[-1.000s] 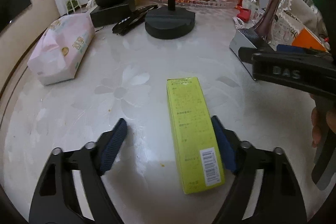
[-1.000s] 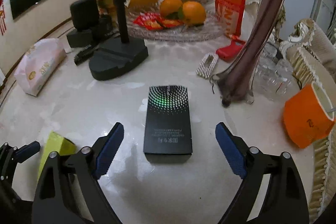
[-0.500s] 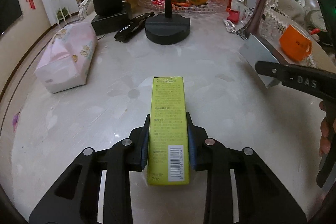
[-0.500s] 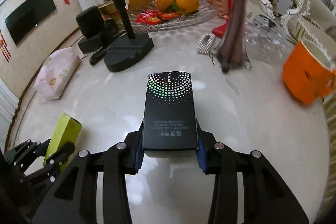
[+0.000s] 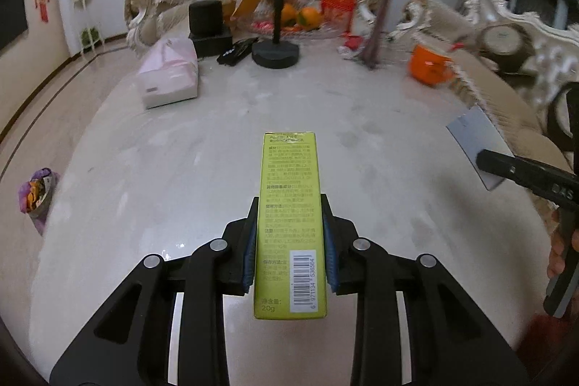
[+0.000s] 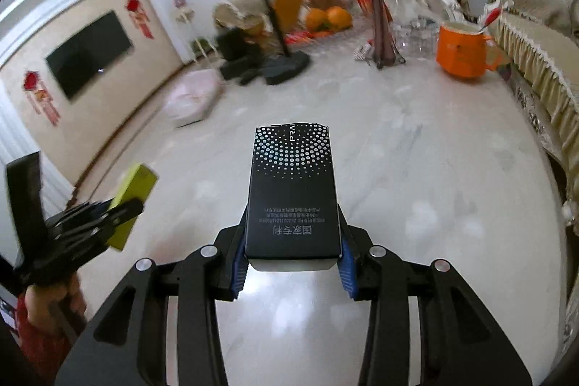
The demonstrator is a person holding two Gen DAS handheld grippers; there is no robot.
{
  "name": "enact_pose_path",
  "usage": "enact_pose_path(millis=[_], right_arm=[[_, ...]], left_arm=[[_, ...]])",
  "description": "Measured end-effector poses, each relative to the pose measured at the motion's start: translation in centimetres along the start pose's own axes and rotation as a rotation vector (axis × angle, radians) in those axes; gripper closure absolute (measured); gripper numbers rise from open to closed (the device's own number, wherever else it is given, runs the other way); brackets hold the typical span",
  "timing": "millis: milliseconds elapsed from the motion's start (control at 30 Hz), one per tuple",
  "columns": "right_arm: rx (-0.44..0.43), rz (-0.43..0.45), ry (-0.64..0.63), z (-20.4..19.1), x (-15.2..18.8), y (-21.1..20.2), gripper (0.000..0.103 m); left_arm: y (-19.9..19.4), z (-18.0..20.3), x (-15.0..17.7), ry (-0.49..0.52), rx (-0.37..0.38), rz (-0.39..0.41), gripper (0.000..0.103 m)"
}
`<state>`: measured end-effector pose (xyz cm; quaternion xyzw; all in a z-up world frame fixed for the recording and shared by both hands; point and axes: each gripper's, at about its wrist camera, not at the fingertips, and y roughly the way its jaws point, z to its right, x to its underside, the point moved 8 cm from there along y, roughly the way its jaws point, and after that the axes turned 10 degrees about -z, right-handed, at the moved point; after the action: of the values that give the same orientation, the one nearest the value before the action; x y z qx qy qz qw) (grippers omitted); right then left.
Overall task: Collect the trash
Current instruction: 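Carry both boxes over the wastebasket and open both grippers to drop them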
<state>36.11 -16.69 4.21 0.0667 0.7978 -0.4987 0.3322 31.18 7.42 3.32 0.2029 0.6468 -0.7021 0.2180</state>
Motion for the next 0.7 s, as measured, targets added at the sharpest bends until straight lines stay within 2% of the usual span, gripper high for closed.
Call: enact_pose_path(millis=[133, 200, 333, 433, 533, 700], right_arm=[[-0.066, 0.032, -0.020, -3.9, 6.9, -5.5, 0.064], [-0.095, 0.028, -0.040, -6.1, 10.9, -7.5, 0.064], [-0.156, -0.013, -0.061, -9.7, 18.3, -9.3, 0.064], [-0.163, -0.075, -0.038, -11.1, 23.5, -8.5, 0.064], [-0.124, -0.151, -0.005, -10.8, 27.0, -5.8, 0.064], [-0.018, -0.278, 0.013, -9.3, 30.8, -0.1, 0.064]], left_arm=[[-5.4, 2.2, 5.5, 0.054, 0.048, 0.034, 0.073], [-7.8, 3.6, 9.3, 0.101, 0.064, 0.035, 0.073], [-9.9, 6.3, 17.8, 0.145, 0.122, -0.020, 0.073], [-9.3, 7.4, 22.9, 0.156, 0.126, -0.079, 0.073], [-6.2, 8.3, 28.5, 0.139, 0.145, -0.197, 0.073], [-0.8, 9.1, 33.3, 0.154, 0.126, -0.337, 0.073]])
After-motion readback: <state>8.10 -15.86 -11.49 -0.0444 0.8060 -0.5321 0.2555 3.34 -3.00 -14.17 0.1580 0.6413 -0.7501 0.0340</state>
